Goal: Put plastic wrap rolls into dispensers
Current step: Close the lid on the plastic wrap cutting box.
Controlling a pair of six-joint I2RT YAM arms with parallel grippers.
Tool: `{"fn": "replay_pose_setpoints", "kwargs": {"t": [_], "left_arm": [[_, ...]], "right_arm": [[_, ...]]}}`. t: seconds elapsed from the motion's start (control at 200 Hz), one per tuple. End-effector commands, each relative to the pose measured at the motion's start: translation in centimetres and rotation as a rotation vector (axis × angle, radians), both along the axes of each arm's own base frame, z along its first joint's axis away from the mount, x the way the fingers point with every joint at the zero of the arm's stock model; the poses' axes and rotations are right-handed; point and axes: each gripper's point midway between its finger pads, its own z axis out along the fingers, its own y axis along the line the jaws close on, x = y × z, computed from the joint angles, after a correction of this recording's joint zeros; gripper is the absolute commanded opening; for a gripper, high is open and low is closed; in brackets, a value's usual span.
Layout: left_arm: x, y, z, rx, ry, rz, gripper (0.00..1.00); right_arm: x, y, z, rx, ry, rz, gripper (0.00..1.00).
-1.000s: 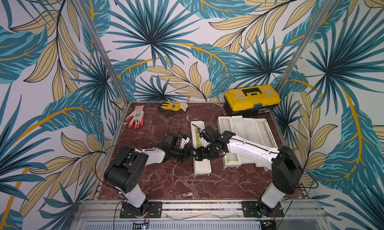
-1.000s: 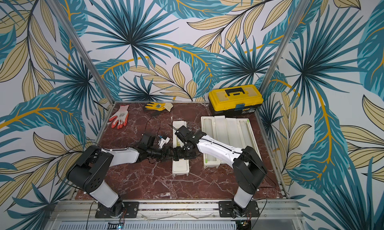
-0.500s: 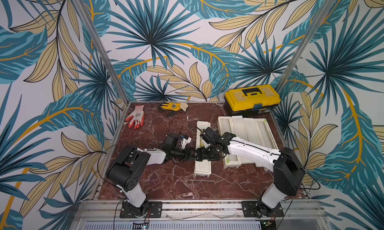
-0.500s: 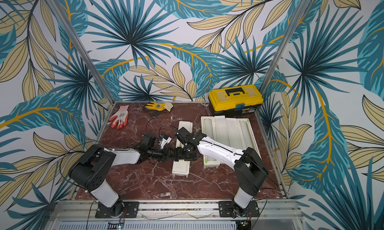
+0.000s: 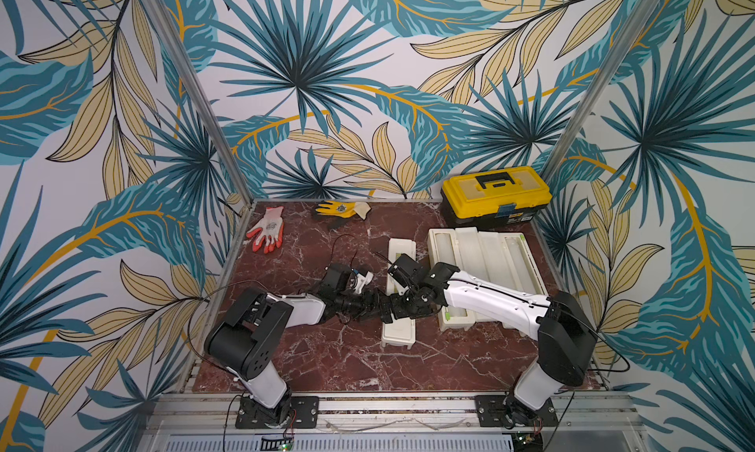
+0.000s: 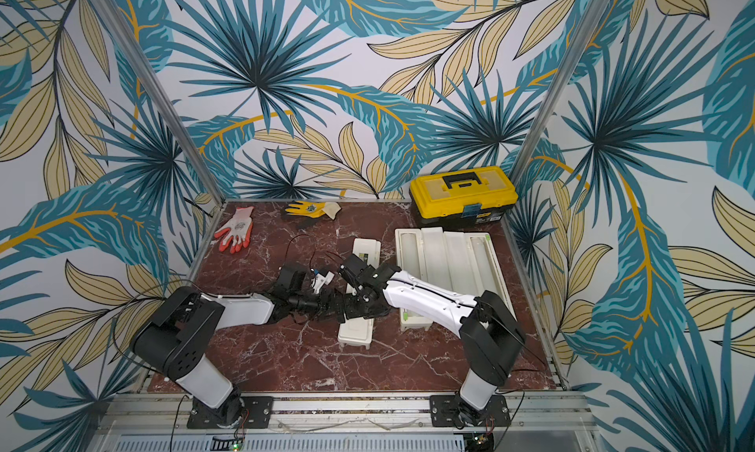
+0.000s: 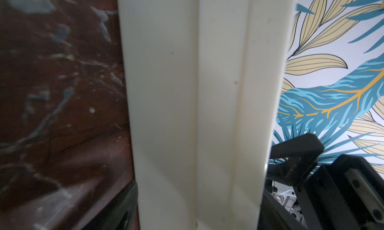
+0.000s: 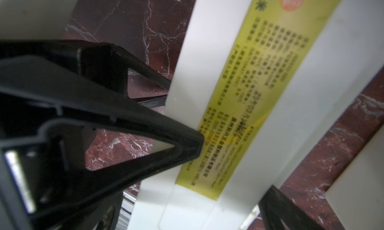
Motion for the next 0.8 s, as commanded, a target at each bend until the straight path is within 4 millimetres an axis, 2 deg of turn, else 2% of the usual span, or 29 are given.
{"fn": "replay_pose_setpoints", "kwargs": {"t": [0.0,0.11,0.335,0.546,0.681,0.711,0.796], "left_arm": [[-6.7,5.3,-7.5,0.324,0.295,0.028,0.87],[-3.9,4.8,-5.5,0.328,0.225,0.072,0.92],[0.6,5.1,-1.9,0.329,0.116,0.228,0.99],[2.2,5.7,-0.6,0.339,0.076,0.278,1.00],[2.6,7.2,-0.6,0.356,0.058,0.309,1.00],[2.6,7.4,-0.7,0.354,0.059,0.308,1.00],[2.6,7.5,-0.7,0.347,0.058,0.296,1.00]], "right_arm": [[-1.0,-2.1,-8.7,-0.188,0.155,-0.155,0.99],[-1.0,-3.5,-9.1,-0.277,0.143,-0.147,0.99],[0.4,-4.5,-8.8,-0.423,0.125,-0.059,0.99],[1.7,-2.7,-9.3,-0.373,0.117,0.005,0.96],[3.7,-1.8,-8.2,-0.349,0.074,0.109,0.91],[5.0,-2.6,-7.9,-0.348,0.070,0.100,0.90],[5.9,-2.3,-7.5,-0.347,0.068,0.179,0.89]]}}
